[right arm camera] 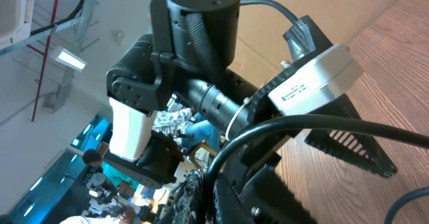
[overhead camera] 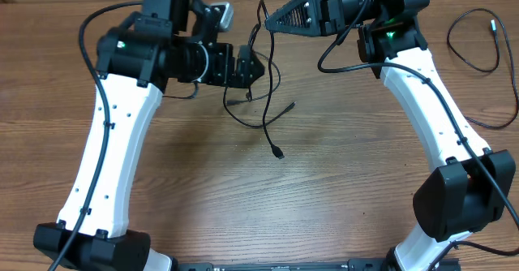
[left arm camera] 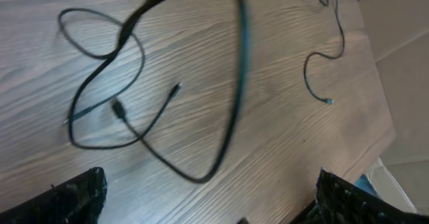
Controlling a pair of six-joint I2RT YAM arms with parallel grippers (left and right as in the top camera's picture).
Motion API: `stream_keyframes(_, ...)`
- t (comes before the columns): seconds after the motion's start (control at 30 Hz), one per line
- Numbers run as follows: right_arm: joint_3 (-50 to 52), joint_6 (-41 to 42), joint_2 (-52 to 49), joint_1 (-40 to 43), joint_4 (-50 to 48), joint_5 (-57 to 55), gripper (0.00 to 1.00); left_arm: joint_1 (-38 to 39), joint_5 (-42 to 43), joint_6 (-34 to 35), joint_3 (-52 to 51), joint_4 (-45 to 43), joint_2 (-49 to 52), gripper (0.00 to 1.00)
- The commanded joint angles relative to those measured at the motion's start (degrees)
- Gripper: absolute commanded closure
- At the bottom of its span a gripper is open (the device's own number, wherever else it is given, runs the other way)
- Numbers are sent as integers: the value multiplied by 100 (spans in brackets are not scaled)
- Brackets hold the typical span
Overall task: Untangle cables
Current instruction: 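Move the left gripper in to grasp the cable hanging from the right gripper, then pull the left gripper left to stretch the cable across the table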
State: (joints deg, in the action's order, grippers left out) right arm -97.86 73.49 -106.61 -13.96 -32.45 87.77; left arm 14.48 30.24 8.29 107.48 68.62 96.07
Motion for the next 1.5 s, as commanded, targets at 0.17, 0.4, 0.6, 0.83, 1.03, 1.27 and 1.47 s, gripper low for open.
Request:
stream_keyframes(0.17, -98, -42, 63, 15, -48, 85, 96, 437, -1325, -55, 24, -302, 203, 0)
stream_keyframes(0.4, -98, -42, 63, 15, -48, 131, 96, 542, -1582, -57, 24, -337, 789, 43)
stream_keyframes(0.6, -98, -42, 63, 15, -48, 190, 96, 516, -1453, -55, 26, -356, 824, 96)
stream_keyframes(0.83, -98, -46, 63, 20, -48, 175, 96, 503, -2225, -57, 26, -219, 35, 96)
stream_keyframes(1.03, -83, -197, 61, 22, -4, -33, 96, 503, -3235, -57, 26, -98, -1097, 96)
stream_keyframes(1.27, -83, -369, 50, 22, 234, -356, 96, 503, -4271, -52, 26, -138, -2420, 96)
stream_keyframes(1.47, -83, -1753, 39, 76, 2039, -625, 96, 503, -5796, 221, 26, -151, -3220, 96)
